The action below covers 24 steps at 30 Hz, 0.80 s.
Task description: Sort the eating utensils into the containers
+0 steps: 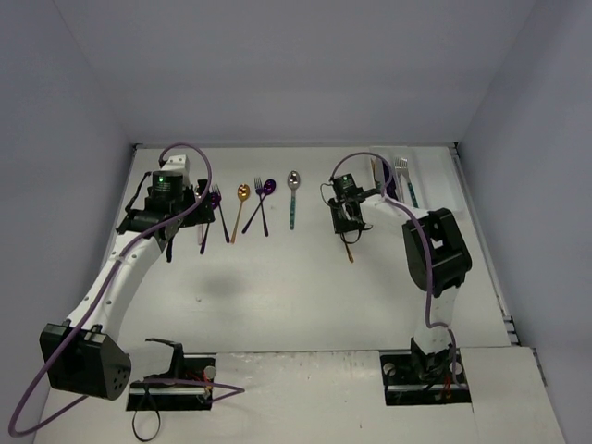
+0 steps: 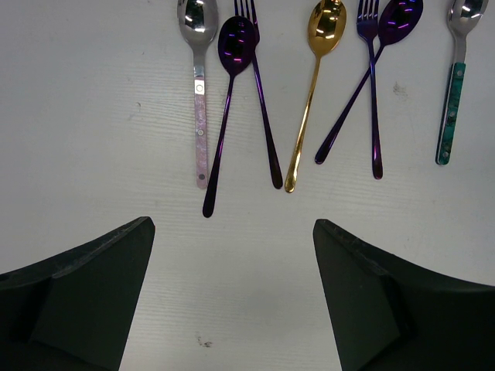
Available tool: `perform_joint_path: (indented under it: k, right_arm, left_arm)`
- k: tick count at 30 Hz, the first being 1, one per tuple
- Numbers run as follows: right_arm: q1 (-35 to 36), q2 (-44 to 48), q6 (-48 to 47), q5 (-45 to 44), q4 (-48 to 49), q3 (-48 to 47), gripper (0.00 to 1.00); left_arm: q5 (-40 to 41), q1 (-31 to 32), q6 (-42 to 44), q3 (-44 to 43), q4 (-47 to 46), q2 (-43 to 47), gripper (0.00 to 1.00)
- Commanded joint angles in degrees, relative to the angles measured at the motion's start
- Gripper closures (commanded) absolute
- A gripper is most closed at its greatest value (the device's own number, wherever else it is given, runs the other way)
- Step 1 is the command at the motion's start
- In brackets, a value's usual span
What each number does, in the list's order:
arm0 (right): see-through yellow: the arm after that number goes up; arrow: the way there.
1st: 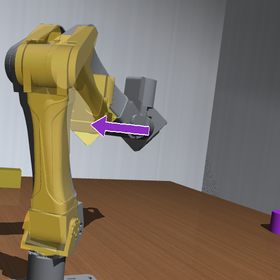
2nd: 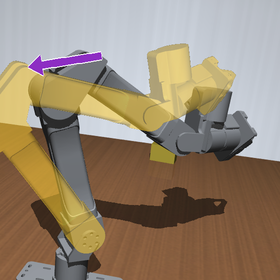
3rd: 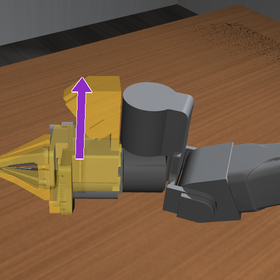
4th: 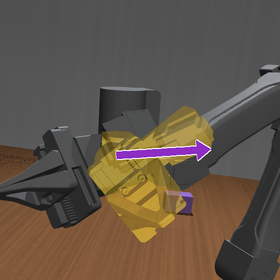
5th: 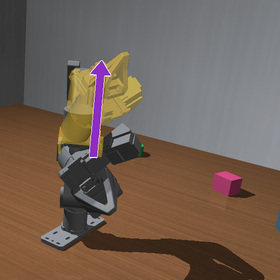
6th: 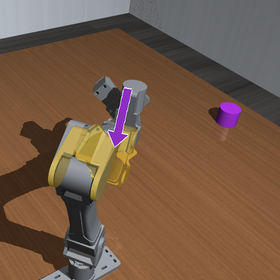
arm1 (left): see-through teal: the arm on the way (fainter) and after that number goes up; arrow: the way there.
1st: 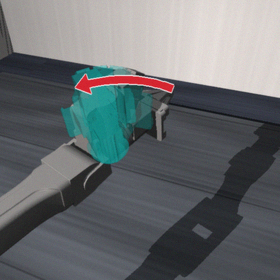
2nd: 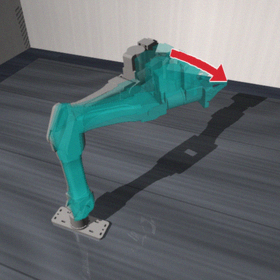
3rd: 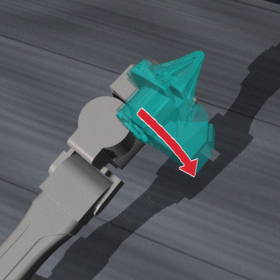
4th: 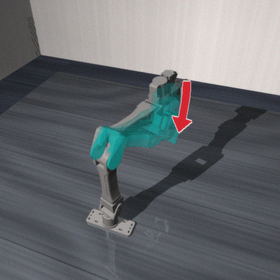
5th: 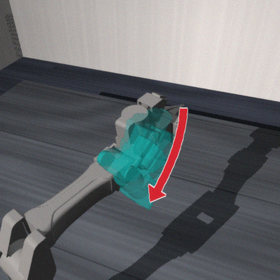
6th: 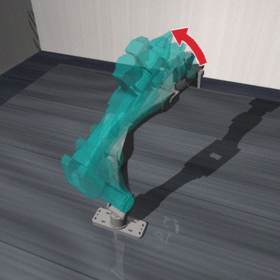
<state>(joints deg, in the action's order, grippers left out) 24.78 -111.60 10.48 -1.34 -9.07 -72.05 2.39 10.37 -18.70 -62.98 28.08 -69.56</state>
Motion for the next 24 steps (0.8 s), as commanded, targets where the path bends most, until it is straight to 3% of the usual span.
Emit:
perform_joint_path:
  k: [1, 10, 14, 18, 24]
  right_arm:
    - [-0.26, -2.98, 0.01, 2.42, -4.32, -3.78, 0.77]
    - [-1.74, -8.18, 0.33, 4.33, -6.74, -8.17, 0.78]
    - [-2.32, -9.74, 0.48, 3.14, -8.13, -10.04, 0.84]
    - [-2.63, -10.13, 0.06, 2.44, -8.81, -11.71, 0.99]
    - [-3.58, -5.29, -2.93, 2.23, -9.12, -16.33, 1.00]
  left_arm:
    - [0.09, -0.53, 0.07, -1.53, -1.71, 0.57, 0.18]
    - [0.24, -0.53, 0.16, -1.62, -1.62, 0.83, 0.18]
    - [0.33, -0.53, 0.25, -1.53, -1.62, 0.83, 0.18]
    - [0.20, -0.53, 0.16, -1.58, -1.62, 0.78, 0.19]
    - [0.24, -0.53, 0.16, -1.53, -1.62, 0.83, 0.18]
